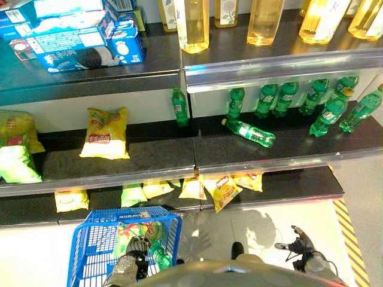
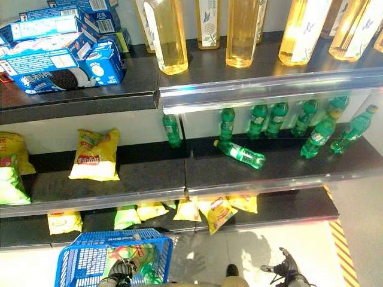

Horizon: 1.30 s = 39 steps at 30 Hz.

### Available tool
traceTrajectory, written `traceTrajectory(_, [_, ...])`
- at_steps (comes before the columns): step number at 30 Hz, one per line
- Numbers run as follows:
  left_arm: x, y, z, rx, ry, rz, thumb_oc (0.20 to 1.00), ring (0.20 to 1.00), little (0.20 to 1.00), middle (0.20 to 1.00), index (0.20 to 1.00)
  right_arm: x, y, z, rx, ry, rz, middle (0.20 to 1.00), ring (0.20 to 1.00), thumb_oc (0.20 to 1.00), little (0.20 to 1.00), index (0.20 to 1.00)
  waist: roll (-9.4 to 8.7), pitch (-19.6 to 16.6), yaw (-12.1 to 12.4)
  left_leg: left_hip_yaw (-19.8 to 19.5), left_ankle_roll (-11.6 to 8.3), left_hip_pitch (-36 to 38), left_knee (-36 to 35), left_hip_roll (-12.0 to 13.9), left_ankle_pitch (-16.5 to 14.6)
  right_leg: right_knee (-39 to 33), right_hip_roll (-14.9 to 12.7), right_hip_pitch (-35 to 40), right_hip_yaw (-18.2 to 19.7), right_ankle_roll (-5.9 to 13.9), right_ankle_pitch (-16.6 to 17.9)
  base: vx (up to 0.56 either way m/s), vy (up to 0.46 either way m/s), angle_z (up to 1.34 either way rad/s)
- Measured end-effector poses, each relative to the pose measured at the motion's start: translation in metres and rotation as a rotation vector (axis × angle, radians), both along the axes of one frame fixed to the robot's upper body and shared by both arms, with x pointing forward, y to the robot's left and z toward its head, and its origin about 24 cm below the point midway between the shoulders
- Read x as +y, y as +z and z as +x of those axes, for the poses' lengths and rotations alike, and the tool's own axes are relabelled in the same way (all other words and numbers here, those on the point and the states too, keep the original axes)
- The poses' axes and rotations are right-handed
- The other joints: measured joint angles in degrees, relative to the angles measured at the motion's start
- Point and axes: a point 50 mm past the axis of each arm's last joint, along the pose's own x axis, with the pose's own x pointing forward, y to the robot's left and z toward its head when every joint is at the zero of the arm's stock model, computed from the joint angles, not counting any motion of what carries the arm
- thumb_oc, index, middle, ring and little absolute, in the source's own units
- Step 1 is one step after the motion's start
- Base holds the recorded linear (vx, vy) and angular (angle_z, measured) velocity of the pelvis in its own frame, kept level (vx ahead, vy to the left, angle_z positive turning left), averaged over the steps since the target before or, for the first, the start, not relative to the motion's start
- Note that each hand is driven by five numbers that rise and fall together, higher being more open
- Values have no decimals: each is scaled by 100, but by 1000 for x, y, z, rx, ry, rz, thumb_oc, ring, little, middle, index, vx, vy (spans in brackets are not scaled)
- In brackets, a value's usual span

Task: Pick up the snacks into the basket

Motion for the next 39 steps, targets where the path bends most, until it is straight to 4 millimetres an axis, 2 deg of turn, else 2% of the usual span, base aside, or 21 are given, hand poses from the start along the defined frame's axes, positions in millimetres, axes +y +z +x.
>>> traceTrajectory(5, [14,5,5,-22,-7,36,200,200,200,200,200,8,5,21,-77,-5,36,1000,1000,1000,1000,1000,-439,153,25,413,158,-168,252,-301,-98,415,-166,-565,625,106,132,-276,118,-57])
traceTrajectory(7, [24,10,13,-49,-10,63,200,200,200,200,200,18,8,38,-118,15,57,1000,1000,1000,1000,1000,-621,213,116,680,353,-557,452,-410,-113,172,-288,-888,1010,346,372,-295,110,-91])
traceTrajectory(9, [24,15,27,-92,-7,63,200,200,200,200,200,25,4,35,-100,11,76,1000,1000,1000,1000,1000,-477,327,163,872,370,-690,401,-135,6,1195,-130,-1232,733,349,-188,-301,18,-37])
traceTrajectory(10, [26,17,28,-100,-12,65,200,200,200,200,200,31,-1,30,-72,26,87,1000,1000,1000,1000,1000,-450,340,263,1018,338,-732,404,32,83,2447,-42,-1236,484,400,-786,-306,-151,-16])
traceTrajectory(11, [29,18,27,-102,-14,72,200,200,200,200,200,37,-4,23,-50,41,100,1000,1000,1000,1000,1000,-478,316,434,1015,326,-653,428,134,90,3700,90,-1097,636,399,-1252,-220,-151,-12])
traceTrajectory(13, [34,19,27,-100,-14,85,200,200,200,200,200,40,-6,21,-46,45,109,1000,1000,1000,1000,1000,-544,281,602,951,278,-769,538,151,117,3980,166,-473,900,639,-1514,-218,-175,3])
traceTrajectory(14, [35,19,27,-100,-14,90,200,200,200,200,200,40,-6,20,-42,44,108,1000,1000,1000,1000,1000,-582,259,637,948,232,-835,556,131,146,3650,127,-211,930,699,-1480,-361,-264,-5])
traceTrajectory(15, [39,20,26,-99,2,96,200,200,200,200,200,41,-3,30,-66,51,111,1000,1000,1000,1000,1000,-631,272,777,962,214,-1048,781,112,155,2911,138,203,1000,745,-1831,-498,-312,-33])
traceTrajectory(16, [41,22,31,-118,19,100,200,200,200,200,200,46,-2,36,-89,63,123,1000,1000,1000,1000,1000,-766,233,886,916,219,-1293,1063,79,150,1896,127,556,998,469,-2022,-400,-246,-41])
traceTrajectory(18, [41,24,34,-138,33,99,200,200,200,200,200,52,2,48,-113,100,129,1000,1000,1000,1000,1000,-707,268,1049,777,212,-1498,1249,149,146,1127,190,810,754,266,-2114,-365,-245,-31])
traceTrajectory(19, [37,22,34,-133,34,92,200,200,200,200,200,52,3,52,-118,107,126,1000,1000,1000,1000,1000,-598,307,1047,669,208,-1636,1397,256,191,916,371,883,667,-257,-2091,-589,-439,-2])
traceTrajectory(22, [27,20,33,-155,53,68,200,200,200,200,200,43,2,40,-101,110,105,1000,1000,1000,1000,1000,-250,419,1080,334,-374,-1685,1208,705,714,1204,871,710,494,-602,-2081,-338,-257,26])
traceTrajectory(23, [27,20,33,-158,56,71,200,200,200,200,200,41,1,34,-87,108,100,1000,1000,1000,1000,1000,-236,431,1073,307,-501,-1722,1138,748,900,1279,949,664,451,-665,-2076,-302,-214,54])
traceTrajectory(27, [34,22,33,-154,51,96,200,200,200,200,200,19,0,15,-28,89,40,1000,1000,1000,1000,1000,-109,666,1050,388,-542,-1831,705,760,2191,1846,1133,339,132,-1076,-2163,-293,-151,60])
traceTrajectory(28, [36,20,28,-140,56,99,200,200,200,200,200,19,0,12,-23,89,40,1000,1000,1000,1000,1000,-171,637,1061,472,-480,-1836,727,726,2237,1913,1090,283,76,-1119,-2137,-317,-104,25])
traceTrajectory(29, [38,19,23,-124,71,100,200,200,200,200,200,21,0,15,-31,90,46,1000,1000,1000,1000,1000,-293,658,1034,655,-653,-1846,810,605,1991,1898,957,273,-48,-1155,-2143,-358,-83,11])
traceTrajectory(30, [41,19,21,-117,71,102,200,200,200,200,200,25,-3,11,-20,91,58,1000,1000,1000,1000,1000,-463,581,1067,646,-612,-1726,1148,322,1474,1841,788,196,-135,-1133,-1962,-360,-83,16])
traceTrajectory(31, [41,19,21,-112,70,103,200,200,200,200,200,27,-4,10,-13,96,63,1000,1000,1000,1000,1000,-571,541,1050,601,-550,-1757,1692,124,1117,1677,671,197,-296,-1114,-1830,-247,-12,24])
traceTrajectory(32, [42,17,20,-98,80,102,200,200,200,200,200,31,-5,11,-18,97,73,1000,1000,1000,1000,1000,-718,469,930,483,-295,-1821,2317,-156,515,1297,568,244,-491,-1096,-1583,-76,20,45])
traceTrajectory(35, [38,16,22,-83,85,92,200,200,200,200,200,29,-2,17,-36,88,69,1000,1000,1000,1000,1000,-765,474,700,310,-288,-1289,2280,-260,-37,914,573,249,-648,-1115,-1222,-53,58,29])
traceTrajectory(39, [35,9,9,-20,101,77,200,200,200,200,200,28,-2,16,-44,60,73,1000,1000,1000,1000,1000,-678,443,461,335,-294,-633,1590,-103,-300,685,574,375,-776,-1019,-1092,-64,156,24])
